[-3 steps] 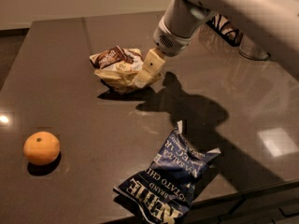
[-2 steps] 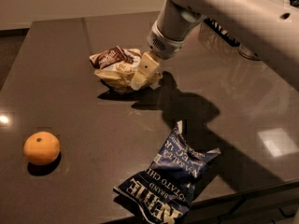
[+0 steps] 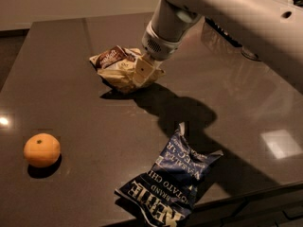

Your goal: Move brown chip bag near blue chip bag

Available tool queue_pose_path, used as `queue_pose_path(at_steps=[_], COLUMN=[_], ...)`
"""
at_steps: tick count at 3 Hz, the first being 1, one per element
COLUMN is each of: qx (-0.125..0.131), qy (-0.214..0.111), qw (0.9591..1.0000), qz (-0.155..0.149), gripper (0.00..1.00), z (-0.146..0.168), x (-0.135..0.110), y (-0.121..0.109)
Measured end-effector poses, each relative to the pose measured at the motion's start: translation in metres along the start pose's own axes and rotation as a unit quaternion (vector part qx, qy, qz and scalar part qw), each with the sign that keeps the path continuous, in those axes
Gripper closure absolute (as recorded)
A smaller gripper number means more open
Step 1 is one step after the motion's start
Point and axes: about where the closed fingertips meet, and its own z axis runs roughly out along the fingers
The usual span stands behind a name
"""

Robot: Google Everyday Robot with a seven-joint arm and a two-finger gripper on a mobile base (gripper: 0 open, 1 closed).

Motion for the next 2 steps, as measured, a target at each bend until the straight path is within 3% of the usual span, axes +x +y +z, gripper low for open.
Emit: queue_pose_path(at_steps=[2], qx=[0.005], qy=[-0.045], qw=[0.9983], qz=[-0.035], gripper=[0.88], z=[-0.037], x=[0.002], y=[0.032])
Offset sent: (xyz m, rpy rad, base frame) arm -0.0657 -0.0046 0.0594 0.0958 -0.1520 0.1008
